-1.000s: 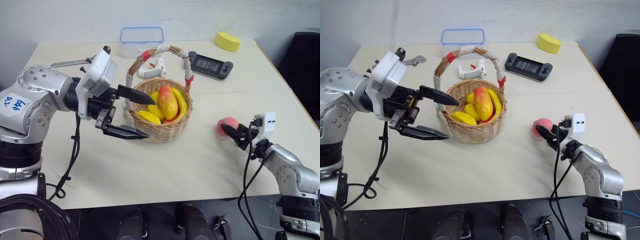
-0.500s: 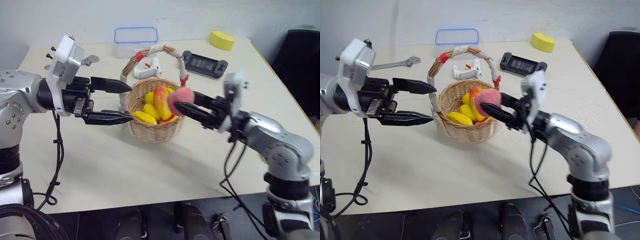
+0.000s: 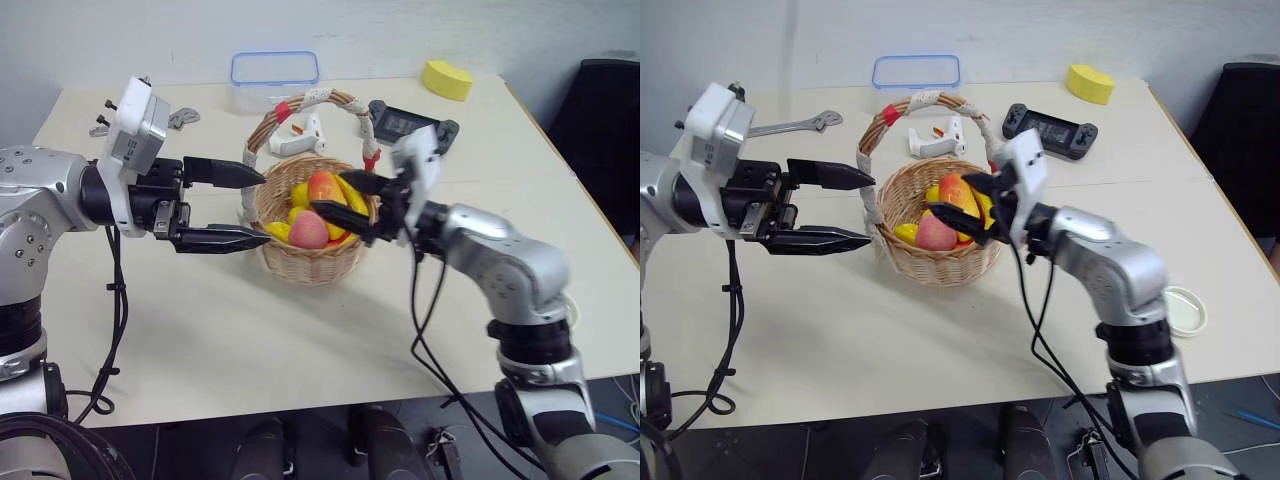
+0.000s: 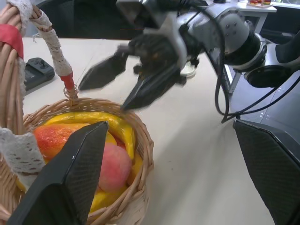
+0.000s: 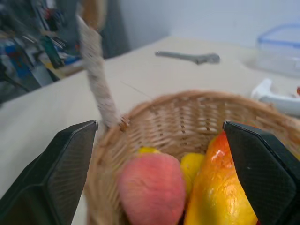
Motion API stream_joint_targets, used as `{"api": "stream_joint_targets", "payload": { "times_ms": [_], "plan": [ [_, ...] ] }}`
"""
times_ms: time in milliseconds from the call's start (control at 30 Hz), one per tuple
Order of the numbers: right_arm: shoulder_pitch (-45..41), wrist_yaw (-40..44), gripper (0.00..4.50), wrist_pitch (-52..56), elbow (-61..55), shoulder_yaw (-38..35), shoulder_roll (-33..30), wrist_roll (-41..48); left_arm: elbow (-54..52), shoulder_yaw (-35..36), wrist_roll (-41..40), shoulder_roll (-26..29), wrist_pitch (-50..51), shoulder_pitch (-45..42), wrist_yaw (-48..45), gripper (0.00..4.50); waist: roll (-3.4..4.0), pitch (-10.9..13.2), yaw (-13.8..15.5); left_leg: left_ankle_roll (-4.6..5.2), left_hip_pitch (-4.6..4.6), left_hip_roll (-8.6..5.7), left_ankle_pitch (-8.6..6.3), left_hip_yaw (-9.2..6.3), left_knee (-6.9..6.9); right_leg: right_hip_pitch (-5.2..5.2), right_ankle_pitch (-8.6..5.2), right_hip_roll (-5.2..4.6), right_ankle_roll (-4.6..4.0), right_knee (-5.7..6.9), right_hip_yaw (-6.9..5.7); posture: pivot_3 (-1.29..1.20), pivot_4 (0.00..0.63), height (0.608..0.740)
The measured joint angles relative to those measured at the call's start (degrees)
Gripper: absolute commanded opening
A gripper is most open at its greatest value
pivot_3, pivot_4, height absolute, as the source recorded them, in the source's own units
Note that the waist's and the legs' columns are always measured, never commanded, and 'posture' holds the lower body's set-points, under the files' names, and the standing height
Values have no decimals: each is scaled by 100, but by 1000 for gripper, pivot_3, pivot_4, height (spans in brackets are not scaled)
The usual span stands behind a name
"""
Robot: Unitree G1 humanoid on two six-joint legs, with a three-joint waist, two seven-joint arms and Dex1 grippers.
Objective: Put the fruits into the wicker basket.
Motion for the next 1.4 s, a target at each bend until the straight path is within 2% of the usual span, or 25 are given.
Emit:
{"api": "stream_joint_targets", "payload": {
  "times_ms": [100, 233, 500, 667, 700, 733, 867, 1067, 1100, 1267, 1400],
  "plan": [
    [121, -16, 4469, 186, -161, -520, -306, 321, 8, -1, 0, -4, -27, 0, 15, 4500, 0, 0, -4, 0, 3, 3, 0, 1, -1, 1, 0, 2, 0, 1, 0, 0, 150, 740],
    [93, -211, 4469, -9, 176, -504, -437, -115, 47, -2, 0, -119, -47, -44, 53, 4500, 0, 0, -36, -2, 15, 6, 0, 14, -2, 1, -1, 5, -1, 5, 6, 0, 150, 740],
    [-725, -336, 4469, -1265, 2158, 393, 397, -1572, 47, -24, -2, -161, -57, -93, 100, 4500, 2, 1, -51, -6, 20, 8, 1, 20, -16, -2, -2, 5, -4, 3, 7, 0, 150, 740],
    [-1176, -213, 4469, -1940, 3257, 521, 713, -2101, 40, -7, -2, -156, -58, -94, 155, 4500, 2, 1, -23, -6, 14, 3, 1, 15, -15, -2, -2, 1, -4, 1, 5, 0, 150, 740],
    [-1261, -210, 4104, -2074, 3478, 528, 779, -2213, 38, -6, -3, -157, -61, -94, 166, 4500, 2, 1, -29, -6, 14, 3, 1, 16, -15, -2, -2, 2, -4, 1, 5, 0, 150, 740],
    [-1309, -207, 3929, -2186, 3635, 532, 813, -2298, 33, -4, -3, -156, -62, -93, 182, 4500, 2, 1, -32, -6, 15, 5, 1, 15, -16, -2, -2, 3, -4, 1, 5, 0, 150, 740],
    [-1326, -154, 2552, -2406, 3904, 528, 866, -2453, 19, 8, -3, -157, -63, -76, 256, 4500, 2, 1, -40, -6, 15, 7, 1, 14, -16, -2, -2, 4, -4, 2, 4, 0, 150, 740],
    [-1322, -55, 517, -2474, 3868, 533, 882, -2543, 0, 9, -7, -160, -98, -57, 297, 4500, 2, 1, -42, -7, 15, 8, 1, 14, -16, -2, -2, 4, -4, 2, 5, 0, 150, 740],
    [-1280, -51, 313, -2480, 3822, 535, 850, -2588, -2, 9, -8, -169, -108, -57, 308, 4500, 2, 1, -38, -7, 14, 8, 1, 14, -16, -2, -3, 4, -4, 1, 4, 0, 150, 740],
    [-616, -63, 269, -2450, 2807, 168, 490, -2484, 19, -3, -39, -233, -169, -70, 316, 4500, 4, 3, 10, -7, 3, 1, 1, 3, -16, -2, -3, -1, -3, -4, -1, 0, 150, 740],
    [128, -158, 269, -2133, 1612, -600, -312, -2282, 58, -54, -38, -356, -256, -133, 317, 4500, 6, 4, 55, -5, -2, -2, 1, 2, -16, -2, -1, -2, -1, -12, -3, 0, 150, 740]
  ]
}}
